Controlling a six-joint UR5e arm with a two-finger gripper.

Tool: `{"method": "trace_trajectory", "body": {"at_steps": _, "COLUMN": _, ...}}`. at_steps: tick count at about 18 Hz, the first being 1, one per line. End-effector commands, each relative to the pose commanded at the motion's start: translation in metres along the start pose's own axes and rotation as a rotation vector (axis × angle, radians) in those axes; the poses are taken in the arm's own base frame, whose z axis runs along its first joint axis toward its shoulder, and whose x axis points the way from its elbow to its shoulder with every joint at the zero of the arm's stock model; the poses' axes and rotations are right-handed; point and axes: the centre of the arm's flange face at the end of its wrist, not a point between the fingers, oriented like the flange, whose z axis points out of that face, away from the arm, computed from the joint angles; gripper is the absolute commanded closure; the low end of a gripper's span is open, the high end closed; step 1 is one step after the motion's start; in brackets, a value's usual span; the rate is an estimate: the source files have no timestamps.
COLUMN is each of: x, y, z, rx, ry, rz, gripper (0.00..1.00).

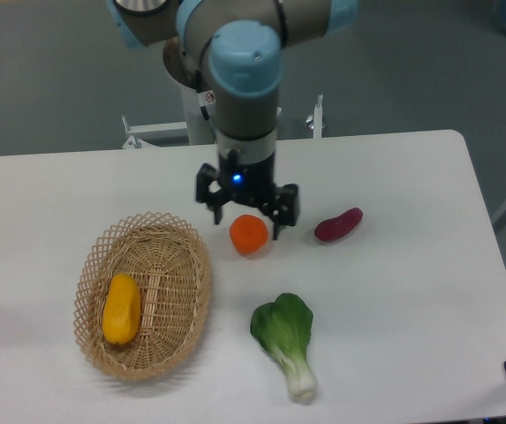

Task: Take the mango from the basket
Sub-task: 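Move the gripper over the wicker basket and lower it to the yellow mango, then close the gripper fingers around the yellow mango in the basket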

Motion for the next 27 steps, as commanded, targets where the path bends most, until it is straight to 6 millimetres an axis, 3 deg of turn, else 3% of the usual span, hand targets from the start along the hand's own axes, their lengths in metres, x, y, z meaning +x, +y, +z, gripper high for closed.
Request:
{"method": "trace_trajectory", "body": {"at_steps": 5, "x": 0.034, "y": -0.017, "z": 0.048, "rx": 0.0, "ry": 0.011, "rz": -0.054, "gripper": 0.0}}
{"method": "trace_trajectory", "body": {"at_steps": 8, "x": 0.057, "y": -0.033, "z": 0.06, "rx": 0.035, "ry": 0.011, "rz": -0.114, "gripper": 0.0}}
{"method": "trace_trajectory", "body": {"at_steps": 10, "x": 0.069, "y": -0.039, "z": 0.08, "rx": 0.032, "ry": 0.015, "rz": -0.127, "gripper": 0.0}}
{"method": "trace_trajectory", "body": {"at_steps": 20, "x": 0.116, "y": -0.061, "z": 0.12, "rx": -0.003, "ry": 0.02, "rz": -0.102, "gripper": 0.0}}
{"method": "trace_trajectory", "body": {"at_steps": 27, "x": 0.127, "y": -0.07, "z": 0.137, "rx": -0.016, "ry": 0.029, "rz": -0.14, "gripper": 0.0}}
